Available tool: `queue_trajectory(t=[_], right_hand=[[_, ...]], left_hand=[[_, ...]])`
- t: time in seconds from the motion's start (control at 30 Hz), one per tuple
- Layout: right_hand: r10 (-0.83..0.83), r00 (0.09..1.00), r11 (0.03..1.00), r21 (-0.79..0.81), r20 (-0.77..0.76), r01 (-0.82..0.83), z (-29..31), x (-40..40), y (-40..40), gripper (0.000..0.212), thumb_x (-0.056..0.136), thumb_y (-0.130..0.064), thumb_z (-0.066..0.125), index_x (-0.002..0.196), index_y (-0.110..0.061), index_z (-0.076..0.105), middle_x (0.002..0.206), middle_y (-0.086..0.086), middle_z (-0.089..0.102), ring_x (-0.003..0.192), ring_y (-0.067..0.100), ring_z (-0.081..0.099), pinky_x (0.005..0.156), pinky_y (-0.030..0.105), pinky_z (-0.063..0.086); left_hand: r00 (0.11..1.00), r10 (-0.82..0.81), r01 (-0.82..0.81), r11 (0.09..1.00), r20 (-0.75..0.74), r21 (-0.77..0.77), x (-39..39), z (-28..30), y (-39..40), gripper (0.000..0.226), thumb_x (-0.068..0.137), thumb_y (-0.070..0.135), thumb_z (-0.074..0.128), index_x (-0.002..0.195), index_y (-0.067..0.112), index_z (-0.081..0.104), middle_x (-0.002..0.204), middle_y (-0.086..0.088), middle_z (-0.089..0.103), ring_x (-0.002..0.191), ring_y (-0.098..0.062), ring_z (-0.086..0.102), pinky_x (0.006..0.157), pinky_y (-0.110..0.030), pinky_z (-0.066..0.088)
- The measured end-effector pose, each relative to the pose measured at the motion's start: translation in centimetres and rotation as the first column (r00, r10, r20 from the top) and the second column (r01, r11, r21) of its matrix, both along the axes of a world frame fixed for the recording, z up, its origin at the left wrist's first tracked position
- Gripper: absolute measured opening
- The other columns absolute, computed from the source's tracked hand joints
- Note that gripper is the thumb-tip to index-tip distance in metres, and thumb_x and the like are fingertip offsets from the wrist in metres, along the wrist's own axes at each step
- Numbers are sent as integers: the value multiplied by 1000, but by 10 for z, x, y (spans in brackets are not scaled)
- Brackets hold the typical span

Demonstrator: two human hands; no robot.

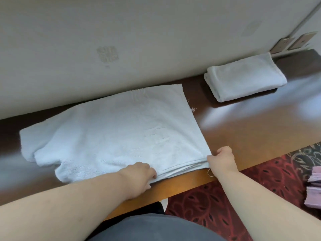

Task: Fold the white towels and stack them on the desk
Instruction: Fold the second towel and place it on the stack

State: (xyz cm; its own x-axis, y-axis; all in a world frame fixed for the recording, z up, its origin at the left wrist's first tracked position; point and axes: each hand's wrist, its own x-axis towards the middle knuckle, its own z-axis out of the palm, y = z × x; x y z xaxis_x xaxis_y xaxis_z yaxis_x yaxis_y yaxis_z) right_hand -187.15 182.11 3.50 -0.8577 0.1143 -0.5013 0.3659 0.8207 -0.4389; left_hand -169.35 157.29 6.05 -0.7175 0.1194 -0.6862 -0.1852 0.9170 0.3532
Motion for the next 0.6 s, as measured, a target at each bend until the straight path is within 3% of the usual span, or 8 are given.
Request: queue_trajectory(t=[0.07, 0.13, 0.23, 0.27, 0.37, 0.43, 0.5, 0.6], right_hand=[[137, 969, 990, 3, -205, -139, 7, 2, -11, 34, 85, -17, 67, 115, -19, 50, 102, -3, 50, 78, 20, 61, 60, 35, 59], [457, 822, 887, 103, -341, -450, 10, 6, -25, 32, 88, -22, 65, 119, -22, 55, 104, -7, 53, 96, 18, 57, 82, 38, 55], [804, 595, 569, 291, 0, -769, 17, 11, -61, 21, 92, -32, 51, 111, -30, 60, 111, -4, 60, 102, 20, 56, 88, 35, 50], [823, 562, 514, 311, 86, -799, 22, 14, -75, 20, 92, -31, 47, 106, -31, 60, 111, -2, 60, 100, 22, 56, 87, 36, 50], [851, 523, 481, 333, 43, -811, 28, 25, -121, 23, 93, -37, 46, 111, -34, 59, 118, -3, 56, 104, 22, 56, 83, 34, 46], [904, 367, 298, 297, 217, -907, 32, 39, -154, 28, 94, -41, 45, 114, -28, 61, 122, -4, 58, 105, 19, 58, 85, 32, 48], [902, 349, 282, 265, 254, -922, 40, 57, -188, 33, 97, -41, 46, 119, -25, 62, 125, -2, 58, 106, 19, 59, 89, 31, 49], [911, 412, 408, 185, -18, -894, 60, 95, -241, 31, 97, -42, 51, 122, -29, 61, 119, -5, 59, 100, 15, 59, 83, 30, 46]], left_hand=[[996, 13, -14, 1000, -91, -10, 5, 7, -4, 40, 99, 38, 48, 138, 34, 42, 136, 4, 44, 125, -19, 41, 102, -37, 41], [980, 57, -81, 990, -192, -119, 10, 14, -12, 42, 98, 39, 47, 139, 31, 42, 136, 1, 46, 124, -23, 43, 101, -38, 39], [996, 67, -78, 971, -59, -226, 29, 23, -39, 49, 95, 43, 48, 142, 29, 43, 141, -3, 45, 129, -28, 43, 106, -43, 37], [998, 67, -70, 980, -21, -185, 39, 26, -49, 52, 96, 44, 49, 145, 30, 42, 146, -2, 42, 133, -27, 40, 109, -43, 35], [976, 190, -201, 974, -109, -105, 69, 32, -80, 60, 97, 44, 50, 152, 32, 30, 158, 1, 30, 143, -24, 29, 118, -39, 22], [942, 308, -321, 944, -133, -83, 90, 36, -101, 60, 98, 47, 48, 153, 32, 29, 159, 4, 29, 145, -21, 26, 119, -38, 20], [877, 437, -440, 897, -198, 29, 106, 39, -119, 51, 98, 46, 47, 147, 32, 40, 153, 7, 39, 142, -15, 31, 116, -30, 23], [607, 621, -664, 739, -496, 111, 121, 44, -158, 34, 98, 41, 49, 129, 29, 58, 130, 6, 56, 126, -16, 46, 106, -29, 33]])
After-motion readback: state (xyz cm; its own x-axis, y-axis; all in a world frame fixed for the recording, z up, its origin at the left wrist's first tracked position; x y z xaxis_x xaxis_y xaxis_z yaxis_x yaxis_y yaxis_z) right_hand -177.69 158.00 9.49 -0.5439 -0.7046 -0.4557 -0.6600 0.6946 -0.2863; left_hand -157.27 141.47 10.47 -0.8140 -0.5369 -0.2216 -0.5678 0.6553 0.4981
